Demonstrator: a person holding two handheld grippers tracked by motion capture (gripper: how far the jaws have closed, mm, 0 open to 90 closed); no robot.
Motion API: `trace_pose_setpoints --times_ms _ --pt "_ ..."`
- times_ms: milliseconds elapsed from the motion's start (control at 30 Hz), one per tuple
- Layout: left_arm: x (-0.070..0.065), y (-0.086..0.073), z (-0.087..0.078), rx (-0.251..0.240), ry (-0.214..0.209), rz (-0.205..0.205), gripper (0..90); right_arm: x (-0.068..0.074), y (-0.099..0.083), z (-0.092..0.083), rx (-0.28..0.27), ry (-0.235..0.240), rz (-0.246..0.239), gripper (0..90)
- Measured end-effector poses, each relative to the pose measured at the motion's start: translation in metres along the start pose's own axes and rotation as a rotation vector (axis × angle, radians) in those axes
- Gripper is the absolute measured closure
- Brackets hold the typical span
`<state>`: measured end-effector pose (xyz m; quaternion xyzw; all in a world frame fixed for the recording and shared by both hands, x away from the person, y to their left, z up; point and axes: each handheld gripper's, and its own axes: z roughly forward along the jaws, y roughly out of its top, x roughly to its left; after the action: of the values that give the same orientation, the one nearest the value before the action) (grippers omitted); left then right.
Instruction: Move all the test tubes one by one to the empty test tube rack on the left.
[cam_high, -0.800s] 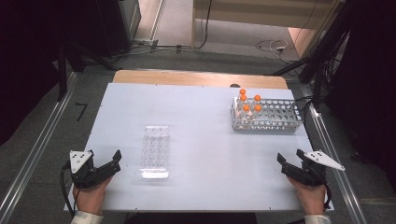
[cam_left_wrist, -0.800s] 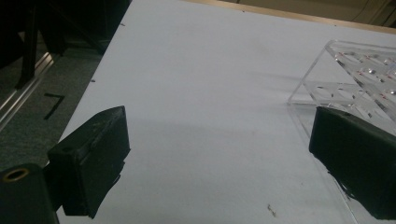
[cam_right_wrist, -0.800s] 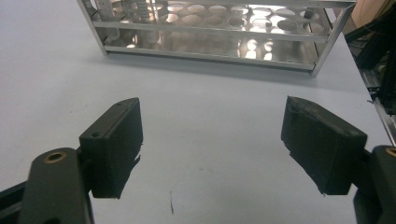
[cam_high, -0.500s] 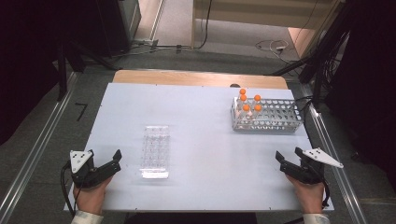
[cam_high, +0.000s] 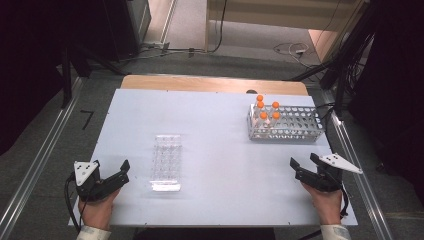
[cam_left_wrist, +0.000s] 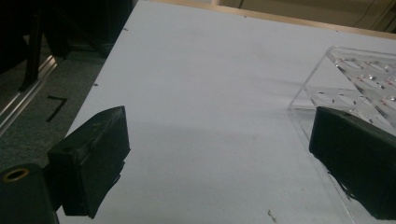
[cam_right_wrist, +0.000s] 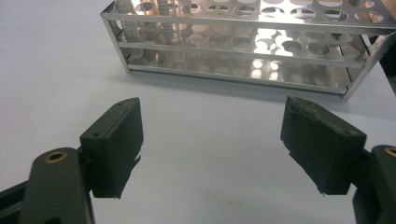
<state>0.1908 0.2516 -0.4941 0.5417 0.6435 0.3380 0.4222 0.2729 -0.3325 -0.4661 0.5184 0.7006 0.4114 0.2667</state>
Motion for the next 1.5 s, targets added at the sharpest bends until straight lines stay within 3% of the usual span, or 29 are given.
trace_pose_setpoints --times_ms 1500 --pt "0.000 0.000 0.001 0.000 0.002 -0.001 4.8 0.018 0.042 0.040 -0.026 0.048 -0.034 21.7"
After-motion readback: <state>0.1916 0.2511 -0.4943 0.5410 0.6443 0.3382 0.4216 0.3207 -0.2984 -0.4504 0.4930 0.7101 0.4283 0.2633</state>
